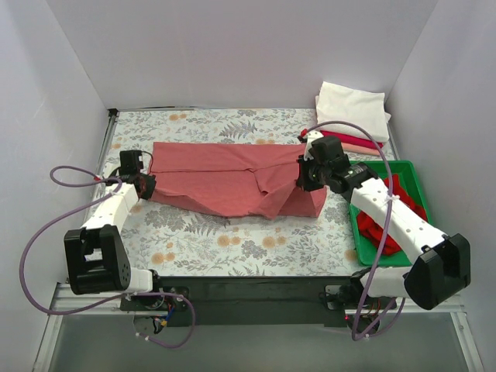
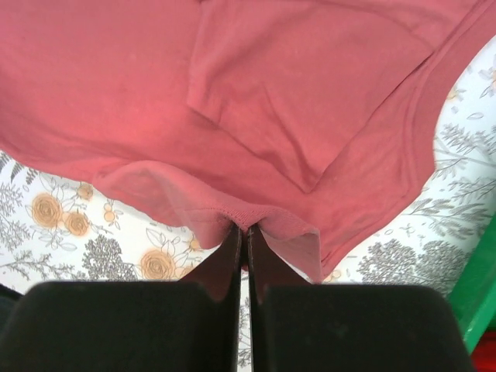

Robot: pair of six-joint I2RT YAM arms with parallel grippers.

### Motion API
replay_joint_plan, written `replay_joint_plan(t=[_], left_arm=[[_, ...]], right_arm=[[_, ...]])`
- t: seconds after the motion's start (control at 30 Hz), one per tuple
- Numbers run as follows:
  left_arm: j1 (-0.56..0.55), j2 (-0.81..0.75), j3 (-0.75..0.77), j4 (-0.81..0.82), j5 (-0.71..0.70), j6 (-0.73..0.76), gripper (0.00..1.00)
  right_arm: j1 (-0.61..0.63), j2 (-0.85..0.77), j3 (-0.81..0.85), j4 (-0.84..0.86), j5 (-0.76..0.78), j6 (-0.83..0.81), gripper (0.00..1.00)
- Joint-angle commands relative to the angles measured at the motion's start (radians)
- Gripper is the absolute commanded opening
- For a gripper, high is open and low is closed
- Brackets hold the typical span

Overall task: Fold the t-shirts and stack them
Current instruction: Fold the tshirt

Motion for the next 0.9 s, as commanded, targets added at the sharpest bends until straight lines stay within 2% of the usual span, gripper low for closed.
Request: replay_joint_plan(t=[0.0, 0.6, 0.87], left_arm=[[0.005, 0.039, 0.072, 0.011, 0.008, 0.03, 0.0], [0.008, 0.185, 0.197, -0.017, -0.104, 0.0, 0.0], [0.016, 0.24, 0.234, 0.004, -0.098, 0.027, 0.0]], right_arm=[[-0.038, 0.043, 0.097, 0.015, -0.01, -0.048, 0.01], [-0.164, 0.333, 0.393, -0.01, -0.086, -0.152, 0.01], [-0.206, 0.476, 0.534, -0.034, -0.132, -0.174, 0.01]])
